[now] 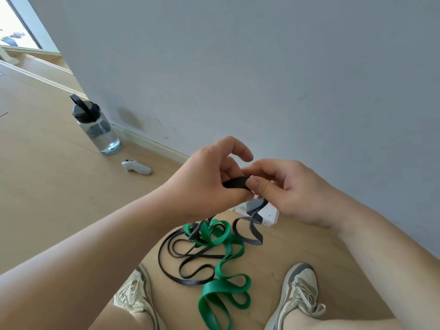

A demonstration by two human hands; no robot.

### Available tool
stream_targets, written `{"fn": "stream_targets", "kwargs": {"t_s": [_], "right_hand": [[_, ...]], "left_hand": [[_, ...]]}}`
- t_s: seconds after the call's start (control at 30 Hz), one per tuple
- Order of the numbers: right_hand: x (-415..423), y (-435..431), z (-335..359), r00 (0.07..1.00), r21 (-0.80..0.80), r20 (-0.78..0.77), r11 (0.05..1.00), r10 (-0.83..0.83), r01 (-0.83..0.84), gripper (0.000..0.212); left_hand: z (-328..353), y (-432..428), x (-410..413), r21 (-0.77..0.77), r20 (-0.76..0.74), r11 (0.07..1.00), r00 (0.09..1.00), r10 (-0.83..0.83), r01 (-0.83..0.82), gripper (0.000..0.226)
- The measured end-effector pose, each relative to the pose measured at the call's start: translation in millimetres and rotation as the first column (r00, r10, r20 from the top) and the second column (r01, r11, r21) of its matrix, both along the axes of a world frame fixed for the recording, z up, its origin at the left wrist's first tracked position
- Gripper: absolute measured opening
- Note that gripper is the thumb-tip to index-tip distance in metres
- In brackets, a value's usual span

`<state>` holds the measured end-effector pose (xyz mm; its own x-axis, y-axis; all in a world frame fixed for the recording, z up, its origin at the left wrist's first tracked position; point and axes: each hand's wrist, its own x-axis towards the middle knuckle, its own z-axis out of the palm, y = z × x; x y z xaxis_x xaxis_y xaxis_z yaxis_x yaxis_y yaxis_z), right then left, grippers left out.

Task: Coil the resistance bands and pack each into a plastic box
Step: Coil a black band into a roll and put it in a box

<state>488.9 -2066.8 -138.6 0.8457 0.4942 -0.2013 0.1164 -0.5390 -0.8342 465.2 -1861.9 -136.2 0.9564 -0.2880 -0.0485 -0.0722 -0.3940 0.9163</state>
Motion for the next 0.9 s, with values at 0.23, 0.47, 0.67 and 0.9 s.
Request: {"fn": "stream_targets", "kwargs": {"t_s": [0.23,0.47,0.67,0.9], "right_hand": [[-5,10,3,0.969,-0.141,0.245,0.990,0.010,0.026,0.019],[18,-30,-6,0.990,-0.398,0.103,0.909,-0.092,0.126,0.031],[8,-21,4,0.979,-0.025,-0.187,0.997,-0.081,0.078,0.038],[2,2,-3,0.999,-0.003,0.025,1.000,-0.025,0.026,0.030]], "left_hand": [[-35,17,12,0.454,-0.179,0.867,0.974,-0.136,0.204,0.027],[-16,31,18,0.349,-0.105,0.934,0.994,-0.039,0.074,0.028],[6,5,9,0.053,-0.041,0.999,0.999,0.013,-0.011,0.040],[6,0,16,0.051,-0.014,0.999,1.000,0.001,-0.001,0.051]]}}
